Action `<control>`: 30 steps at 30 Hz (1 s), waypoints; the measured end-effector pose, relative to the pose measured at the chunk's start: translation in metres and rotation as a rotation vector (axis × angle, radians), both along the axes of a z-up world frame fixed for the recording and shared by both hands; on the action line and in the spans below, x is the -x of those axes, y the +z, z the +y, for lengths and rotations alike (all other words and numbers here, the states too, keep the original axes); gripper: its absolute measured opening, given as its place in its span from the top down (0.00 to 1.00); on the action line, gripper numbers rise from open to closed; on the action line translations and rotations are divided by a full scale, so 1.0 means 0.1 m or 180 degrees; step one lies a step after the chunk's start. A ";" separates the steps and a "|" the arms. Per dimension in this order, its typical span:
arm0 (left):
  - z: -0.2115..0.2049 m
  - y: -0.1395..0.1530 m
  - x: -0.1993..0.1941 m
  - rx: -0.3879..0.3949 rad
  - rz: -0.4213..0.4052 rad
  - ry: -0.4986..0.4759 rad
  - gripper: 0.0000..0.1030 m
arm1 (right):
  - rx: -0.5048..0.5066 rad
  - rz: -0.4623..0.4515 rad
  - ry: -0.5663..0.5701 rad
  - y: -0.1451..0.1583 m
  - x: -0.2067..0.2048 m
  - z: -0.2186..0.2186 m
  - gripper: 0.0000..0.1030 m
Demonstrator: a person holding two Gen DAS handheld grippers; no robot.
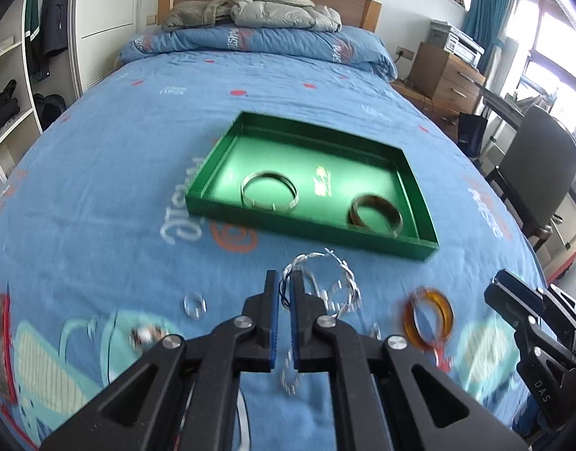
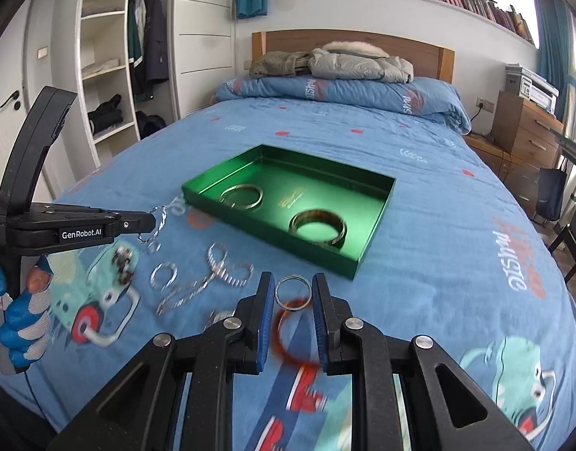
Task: Organize jewelry
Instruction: 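Carry the hoop earring and the small ring over the green tray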
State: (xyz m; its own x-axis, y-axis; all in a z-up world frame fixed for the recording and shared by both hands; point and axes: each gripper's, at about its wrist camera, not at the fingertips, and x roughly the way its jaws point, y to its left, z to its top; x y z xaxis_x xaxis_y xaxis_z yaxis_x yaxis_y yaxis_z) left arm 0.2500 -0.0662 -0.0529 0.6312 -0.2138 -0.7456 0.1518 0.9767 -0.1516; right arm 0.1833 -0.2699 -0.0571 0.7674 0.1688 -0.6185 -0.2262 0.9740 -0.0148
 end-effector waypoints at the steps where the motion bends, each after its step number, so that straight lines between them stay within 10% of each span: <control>1: 0.01 0.02 -0.11 -0.0006 -0.0021 0.0010 0.96 | -0.0020 -0.0003 -0.0035 0.02 -0.15 -0.01 0.81; 17: -0.09 -0.18 -1.83 -0.0151 -0.0028 0.0069 0.96 | -0.0144 0.0283 -0.0432 -0.26 -1.98 -0.07 0.81; 30: -0.07 -0.70 -2.25 -0.0206 0.0386 0.0055 0.96 | 0.0069 0.0763 -0.0520 -0.69 -2.42 0.04 0.81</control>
